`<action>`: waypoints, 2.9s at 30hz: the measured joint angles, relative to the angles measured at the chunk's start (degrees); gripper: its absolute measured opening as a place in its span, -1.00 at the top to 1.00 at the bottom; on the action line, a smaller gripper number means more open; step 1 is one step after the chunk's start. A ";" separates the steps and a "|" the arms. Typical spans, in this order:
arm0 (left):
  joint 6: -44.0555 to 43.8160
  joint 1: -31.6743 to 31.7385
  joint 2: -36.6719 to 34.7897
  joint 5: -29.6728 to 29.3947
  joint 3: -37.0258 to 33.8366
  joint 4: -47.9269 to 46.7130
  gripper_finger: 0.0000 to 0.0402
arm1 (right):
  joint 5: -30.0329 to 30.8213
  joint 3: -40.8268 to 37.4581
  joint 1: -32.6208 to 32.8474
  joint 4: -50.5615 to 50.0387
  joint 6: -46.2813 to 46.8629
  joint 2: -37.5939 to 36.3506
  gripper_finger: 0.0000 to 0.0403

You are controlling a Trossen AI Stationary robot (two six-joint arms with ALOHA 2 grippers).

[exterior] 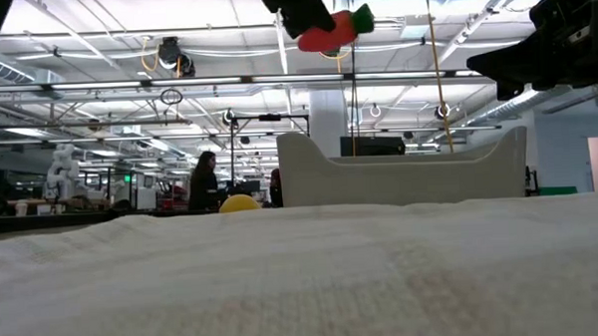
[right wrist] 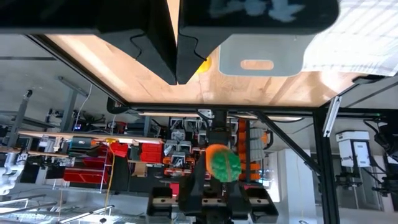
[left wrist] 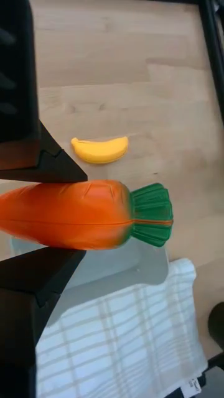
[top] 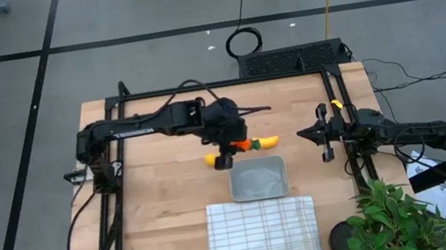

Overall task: Pick and placing Produce into tupperware
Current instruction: Put the carrot into the gray bin

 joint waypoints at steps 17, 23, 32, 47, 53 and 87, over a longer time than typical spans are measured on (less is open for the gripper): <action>1.56 -0.46 12.06 1.03 11.16 -5.28 0.32 | -0.02 0.00 0.00 0.00 0.39 0.04 1.00; -0.85 -2.02 12.14 1.05 10.92 -4.46 0.32 | -0.02 0.00 -0.02 0.00 0.37 0.04 1.00; -8.29 -4.50 12.14 0.40 3.70 2.41 0.32 | -0.01 0.00 0.00 0.00 0.28 0.04 1.00; -11.80 -6.13 12.14 -3.58 -6.04 10.49 0.32 | -0.02 0.00 0.00 0.00 0.22 0.04 1.00; -11.78 -6.86 12.07 -3.61 -7.83 13.12 0.32 | -0.02 0.00 -0.01 0.00 0.23 0.04 1.00; -4.83 -6.36 14.07 -3.60 -15.92 20.69 0.32 | -0.02 0.00 -0.02 0.00 0.20 0.02 1.00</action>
